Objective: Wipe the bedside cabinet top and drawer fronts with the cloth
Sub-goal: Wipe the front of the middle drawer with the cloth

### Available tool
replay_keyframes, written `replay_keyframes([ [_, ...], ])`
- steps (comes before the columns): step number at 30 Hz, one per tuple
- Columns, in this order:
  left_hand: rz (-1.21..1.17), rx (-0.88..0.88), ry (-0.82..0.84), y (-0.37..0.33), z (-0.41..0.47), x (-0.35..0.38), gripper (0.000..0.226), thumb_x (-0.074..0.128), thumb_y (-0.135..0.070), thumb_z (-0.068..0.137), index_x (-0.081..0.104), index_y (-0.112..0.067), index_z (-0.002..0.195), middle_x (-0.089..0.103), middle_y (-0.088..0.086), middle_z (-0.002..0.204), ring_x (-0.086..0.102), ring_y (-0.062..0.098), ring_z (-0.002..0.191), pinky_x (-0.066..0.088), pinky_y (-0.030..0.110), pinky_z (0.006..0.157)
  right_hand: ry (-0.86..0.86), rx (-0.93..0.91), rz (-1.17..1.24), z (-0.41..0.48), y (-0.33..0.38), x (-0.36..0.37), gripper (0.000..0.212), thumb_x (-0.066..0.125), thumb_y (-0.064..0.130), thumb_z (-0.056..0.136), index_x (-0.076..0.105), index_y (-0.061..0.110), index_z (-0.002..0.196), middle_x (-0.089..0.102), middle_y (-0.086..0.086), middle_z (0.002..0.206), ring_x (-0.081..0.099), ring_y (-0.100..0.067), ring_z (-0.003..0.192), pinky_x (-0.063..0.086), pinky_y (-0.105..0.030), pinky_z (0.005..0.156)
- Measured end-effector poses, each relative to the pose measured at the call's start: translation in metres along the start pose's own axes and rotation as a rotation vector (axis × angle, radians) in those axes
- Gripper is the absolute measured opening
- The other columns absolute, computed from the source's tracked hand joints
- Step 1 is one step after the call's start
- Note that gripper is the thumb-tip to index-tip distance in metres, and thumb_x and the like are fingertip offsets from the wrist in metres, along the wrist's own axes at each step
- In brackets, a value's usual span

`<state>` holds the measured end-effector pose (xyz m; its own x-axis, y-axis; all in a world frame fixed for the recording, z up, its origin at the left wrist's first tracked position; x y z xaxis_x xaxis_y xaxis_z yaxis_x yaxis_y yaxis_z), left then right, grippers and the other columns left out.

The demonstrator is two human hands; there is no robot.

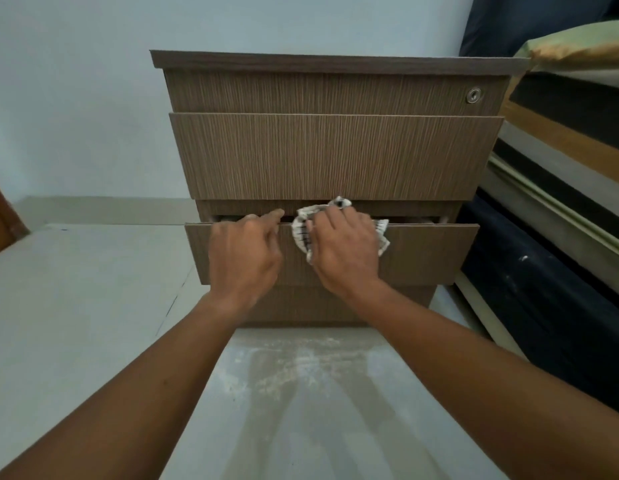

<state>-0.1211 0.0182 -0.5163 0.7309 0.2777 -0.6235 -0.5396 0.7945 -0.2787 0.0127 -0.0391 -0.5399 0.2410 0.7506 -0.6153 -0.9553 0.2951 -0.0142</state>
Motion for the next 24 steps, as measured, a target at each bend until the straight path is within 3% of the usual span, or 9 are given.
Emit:
replay_keyframes([
  [2, -0.09, -0.213, -0.095, 0.028, -0.004, -0.015, 0.035, 0.051, -0.021, 0.094, 0.067, -0.024, 0.125, 0.075, 0.003, 0.105, 0.069, 0.021, 0.087, 0.051, 0.041, 0.089, 0.001, -0.068, 0.015, 0.01, 0.037, 0.01, 0.016, 0.053, 0.027, 0.1, 0.064, 0.017, 0.094, 0.064, -0.003, 0.092, 0.056, -0.027, 0.084, 0.036, -0.04, 0.072],
  [4, -0.215, -0.629, -0.187, 0.079, -0.015, -0.027, 0.039, 0.051, -0.021, 0.093, 0.063, -0.028, 0.13, 0.067, 0.002, 0.126, 0.062, 0.023, 0.114, 0.042, 0.037, 0.103, 0.017, -0.117, 0.053, 0.019, 0.068, 0.018, 0.01, 0.056, 0.025, 0.097, 0.063, 0.018, 0.096, 0.063, -0.003, 0.091, 0.056, -0.025, 0.083, 0.037, -0.04, 0.073],
  [6, -0.644, -1.066, -0.209, 0.125, -0.031, -0.021, 0.041, 0.05, -0.027, 0.095, 0.058, -0.023, 0.135, 0.06, 0.0, 0.135, 0.054, 0.023, 0.126, 0.036, 0.032, 0.103, 0.045, -0.163, 0.091, 0.026, 0.098, 0.026, 0.011, 0.053, 0.025, 0.098, 0.063, 0.019, 0.099, 0.063, -0.002, 0.092, 0.056, -0.024, 0.083, 0.037, -0.039, 0.075],
  [7, -0.903, -1.166, -0.158, 0.134, -0.033, -0.01, 0.042, 0.046, -0.033, 0.098, 0.056, -0.02, 0.136, 0.059, 0.0, 0.136, 0.053, 0.022, 0.126, 0.036, 0.033, 0.104, 0.055, -0.188, 0.1, 0.03, 0.112, 0.03, 0.012, 0.051, 0.024, 0.097, 0.063, 0.019, 0.1, 0.063, -0.002, 0.092, 0.056, -0.024, 0.083, 0.037, -0.039, 0.075],
  [10, -1.283, -1.121, 0.096, 0.135, -0.031, 0.004, 0.062, 0.025, -0.053, 0.1, 0.057, -0.012, 0.134, 0.061, 0.006, 0.135, 0.052, 0.022, 0.128, 0.032, 0.04, 0.114, 0.02, -0.243, 0.087, 0.039, 0.15, 0.039, 0.018, 0.046, 0.021, 0.09, 0.064, 0.018, 0.093, 0.063, -0.003, 0.086, 0.058, -0.026, 0.078, 0.036, -0.038, 0.069],
  [14, -1.451, -1.064, 0.172, 0.14, -0.035, 0.003, 0.08, 0.019, -0.069, 0.092, 0.061, -0.011, 0.128, 0.07, 0.012, 0.122, 0.062, 0.023, 0.12, 0.036, 0.04, 0.113, -0.067, -0.322, 0.093, 0.039, 0.182, 0.051, 0.013, 0.053, 0.014, 0.088, 0.065, 0.015, 0.09, 0.062, -0.004, 0.086, 0.058, -0.027, 0.079, 0.036, -0.039, 0.071],
  [17, -1.54, -1.013, 0.207, 0.145, -0.036, 0.005, 0.09, 0.02, -0.078, 0.086, 0.058, -0.012, 0.134, 0.069, 0.013, 0.123, 0.061, 0.023, 0.122, 0.031, 0.036, 0.116, -0.097, -0.404, 0.061, 0.024, 0.189, 0.063, 0.033, 0.046, 0.01, 0.09, 0.068, 0.009, 0.115, 0.066, -0.007, 0.112, 0.059, -0.031, 0.101, 0.037, -0.043, 0.092],
  [20, -1.509, -0.958, 0.242, 0.147, -0.031, 0.01, 0.096, 0.019, -0.085, 0.079, 0.058, -0.017, 0.136, 0.067, 0.01, 0.128, 0.054, 0.022, 0.13, 0.019, 0.035, 0.119, -0.153, -0.481, -0.005, -0.002, 0.184, 0.075, 0.049, 0.048, 0.013, 0.093, 0.055, 0.007, 0.141, 0.054, -0.005, 0.147, 0.044, -0.032, 0.138, 0.018, -0.049, 0.121],
  [24, -1.475, -0.953, 0.197, 0.148, -0.031, 0.012, 0.091, 0.027, -0.082, 0.081, 0.066, -0.013, 0.125, 0.068, 0.018, 0.123, 0.061, 0.031, 0.12, 0.036, 0.045, 0.109, -0.009, -0.677, -0.158, -0.049, 0.167, 0.102, 0.059, 0.042, 0.02, 0.092, 0.044, 0.012, 0.151, 0.042, -0.002, 0.158, 0.027, -0.029, 0.144, 0.008, -0.049, 0.124],
])
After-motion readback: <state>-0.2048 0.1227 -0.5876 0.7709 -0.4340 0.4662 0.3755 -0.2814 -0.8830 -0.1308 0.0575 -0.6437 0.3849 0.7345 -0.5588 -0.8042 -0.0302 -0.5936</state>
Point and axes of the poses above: each hand's wrist, its own z-axis towards the middle knuckle, its own x-axis out of the palm, y = z × x, the point moved 8 cm from there along z, towards the middle knuckle
